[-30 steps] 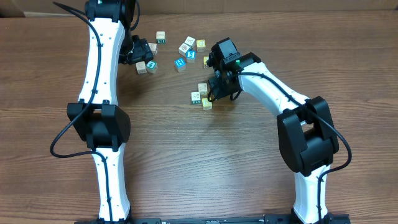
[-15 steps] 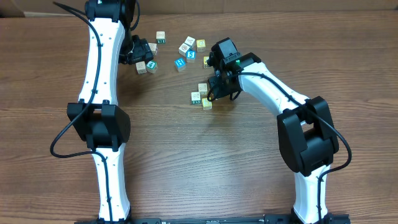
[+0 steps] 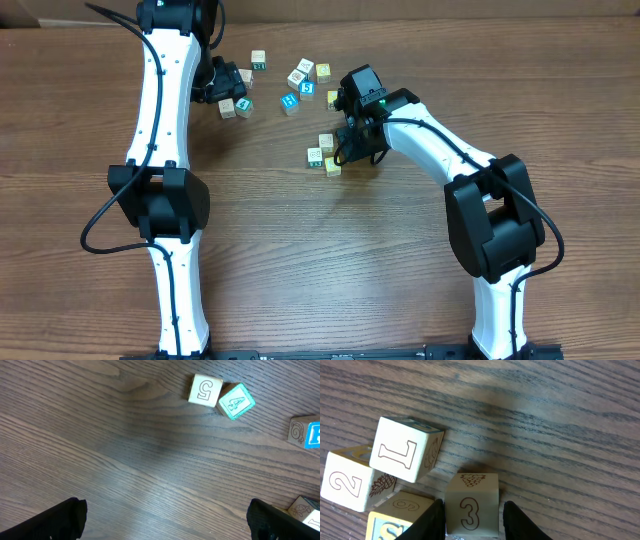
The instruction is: Form a circle
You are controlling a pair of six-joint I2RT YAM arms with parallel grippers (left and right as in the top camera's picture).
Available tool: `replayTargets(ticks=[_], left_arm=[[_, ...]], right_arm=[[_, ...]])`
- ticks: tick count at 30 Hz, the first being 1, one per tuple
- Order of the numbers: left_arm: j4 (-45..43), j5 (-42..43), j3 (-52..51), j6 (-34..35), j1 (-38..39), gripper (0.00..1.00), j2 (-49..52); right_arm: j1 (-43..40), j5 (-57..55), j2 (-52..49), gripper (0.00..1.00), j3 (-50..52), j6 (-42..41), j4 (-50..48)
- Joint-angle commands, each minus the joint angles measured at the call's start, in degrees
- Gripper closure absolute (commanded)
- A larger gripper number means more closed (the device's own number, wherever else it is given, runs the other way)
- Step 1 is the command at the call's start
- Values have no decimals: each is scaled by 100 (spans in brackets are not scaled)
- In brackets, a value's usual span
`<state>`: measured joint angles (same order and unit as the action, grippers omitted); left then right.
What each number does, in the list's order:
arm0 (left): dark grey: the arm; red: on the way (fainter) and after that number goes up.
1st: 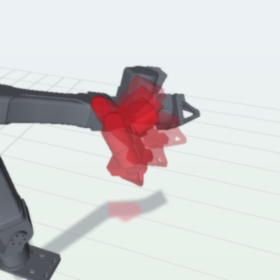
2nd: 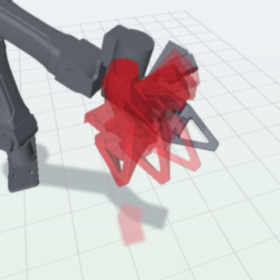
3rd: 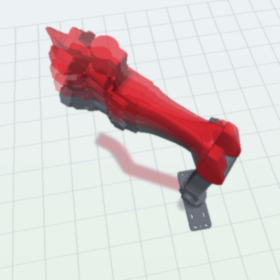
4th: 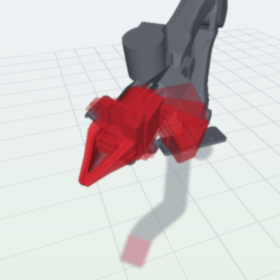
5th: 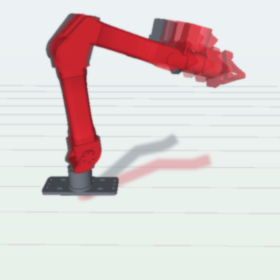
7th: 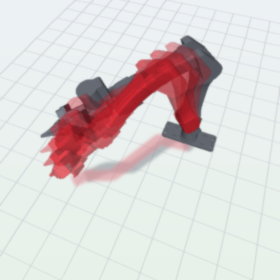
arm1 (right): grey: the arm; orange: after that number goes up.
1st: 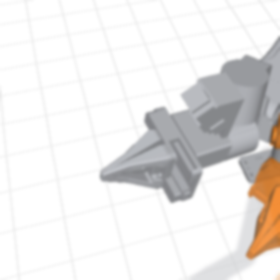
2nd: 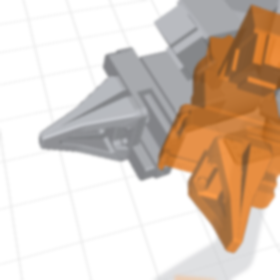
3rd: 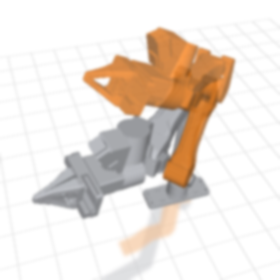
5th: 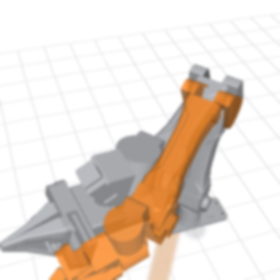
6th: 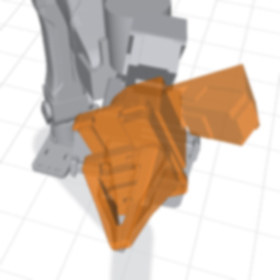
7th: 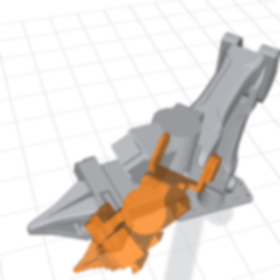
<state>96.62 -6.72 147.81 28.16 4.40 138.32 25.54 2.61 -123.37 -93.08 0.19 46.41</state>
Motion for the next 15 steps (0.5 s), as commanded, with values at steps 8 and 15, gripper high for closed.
replayTargets(ticks=[8,15], left_arm=[[0,-92,116,17,-11,0,-94],[0,-94,116,17,-11,0,-94]], right_arm=[[-15,212,-13,72,50,-24,-2],[-13,352,-13,73,50,-192,15]])
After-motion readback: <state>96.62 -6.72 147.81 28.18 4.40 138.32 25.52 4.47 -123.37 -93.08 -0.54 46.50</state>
